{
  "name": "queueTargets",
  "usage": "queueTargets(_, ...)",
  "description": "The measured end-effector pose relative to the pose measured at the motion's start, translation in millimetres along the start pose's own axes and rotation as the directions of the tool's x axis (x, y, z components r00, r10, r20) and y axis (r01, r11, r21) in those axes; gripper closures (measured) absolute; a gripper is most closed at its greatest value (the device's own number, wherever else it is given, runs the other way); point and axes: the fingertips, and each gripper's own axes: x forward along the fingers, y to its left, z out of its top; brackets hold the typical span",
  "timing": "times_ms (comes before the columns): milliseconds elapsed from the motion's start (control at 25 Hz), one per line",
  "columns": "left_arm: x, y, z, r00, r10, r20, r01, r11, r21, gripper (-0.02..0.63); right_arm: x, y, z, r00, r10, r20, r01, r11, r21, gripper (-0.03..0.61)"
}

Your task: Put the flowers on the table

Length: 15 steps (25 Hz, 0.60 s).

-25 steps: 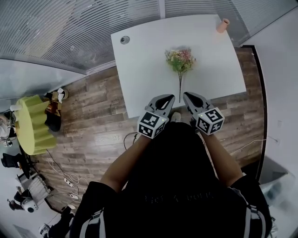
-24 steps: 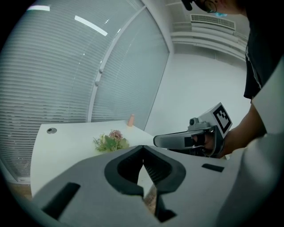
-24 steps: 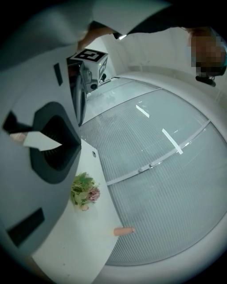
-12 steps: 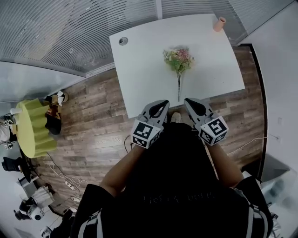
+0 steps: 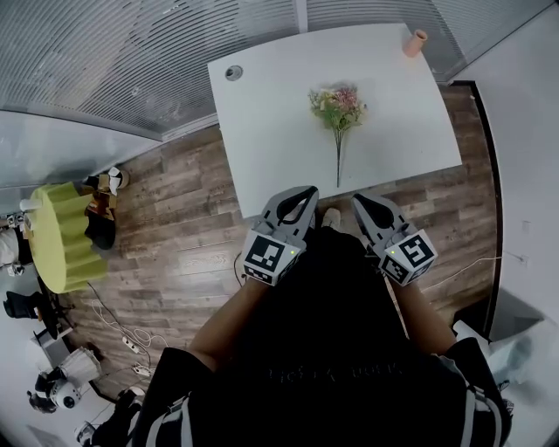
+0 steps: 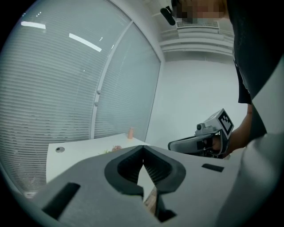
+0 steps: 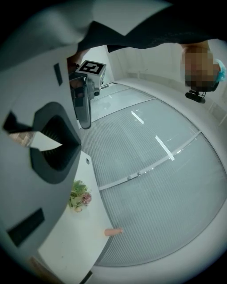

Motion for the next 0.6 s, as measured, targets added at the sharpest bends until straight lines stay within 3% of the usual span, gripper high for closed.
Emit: queueTargets(600,-14.0,-0.6,19.9,0.999,-0.009,0.049,0.008,1.000,0.015,0.595,-6.0,14.9,26.9,0.997,-0.001,0.079,0.001,1.000,-0.001,0.548)
